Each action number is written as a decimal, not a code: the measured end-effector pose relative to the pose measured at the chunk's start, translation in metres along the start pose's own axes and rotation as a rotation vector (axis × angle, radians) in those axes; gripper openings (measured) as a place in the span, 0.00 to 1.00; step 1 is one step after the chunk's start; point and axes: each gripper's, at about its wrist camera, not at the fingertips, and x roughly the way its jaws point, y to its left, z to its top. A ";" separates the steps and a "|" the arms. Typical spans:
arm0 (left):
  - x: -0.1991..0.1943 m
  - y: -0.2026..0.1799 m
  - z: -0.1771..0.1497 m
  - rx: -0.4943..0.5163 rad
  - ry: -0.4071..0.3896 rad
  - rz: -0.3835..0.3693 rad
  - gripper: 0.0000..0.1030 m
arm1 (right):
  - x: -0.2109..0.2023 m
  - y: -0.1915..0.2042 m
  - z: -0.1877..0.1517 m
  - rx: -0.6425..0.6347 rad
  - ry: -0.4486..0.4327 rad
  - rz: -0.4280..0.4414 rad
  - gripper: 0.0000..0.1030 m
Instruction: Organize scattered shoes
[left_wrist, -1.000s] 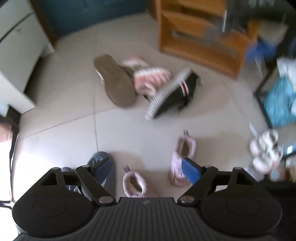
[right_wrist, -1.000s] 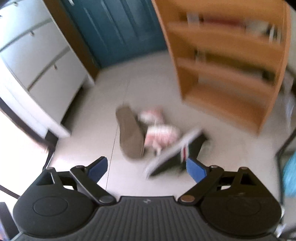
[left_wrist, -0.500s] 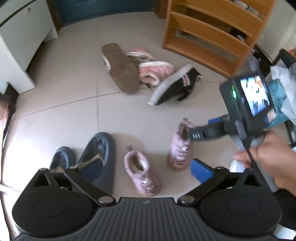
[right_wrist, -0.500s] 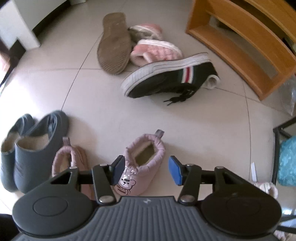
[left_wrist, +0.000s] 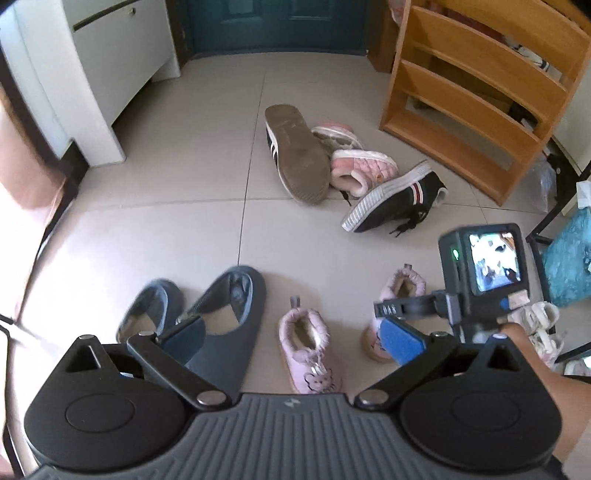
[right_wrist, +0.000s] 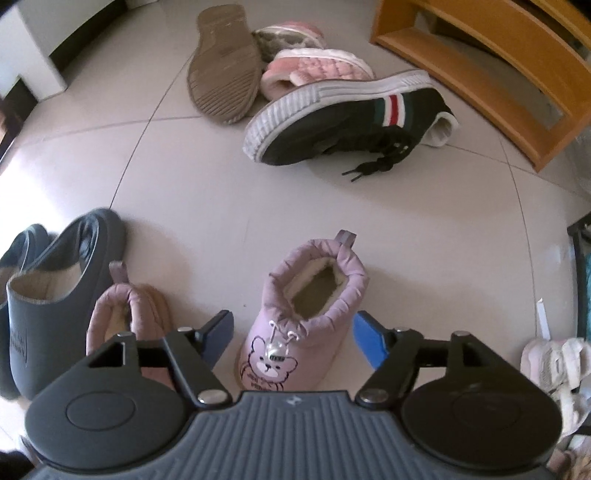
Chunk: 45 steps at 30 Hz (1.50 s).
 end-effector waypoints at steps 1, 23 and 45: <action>0.002 -0.004 -0.001 0.017 0.008 -0.011 1.00 | 0.005 -0.001 0.001 0.017 0.003 0.002 0.70; 0.003 -0.007 0.000 0.056 0.010 -0.021 1.00 | 0.050 0.001 -0.002 -0.109 0.064 -0.042 0.65; -0.008 0.004 0.007 0.042 -0.034 0.010 1.00 | 0.001 0.004 -0.044 -0.060 -0.066 0.064 0.59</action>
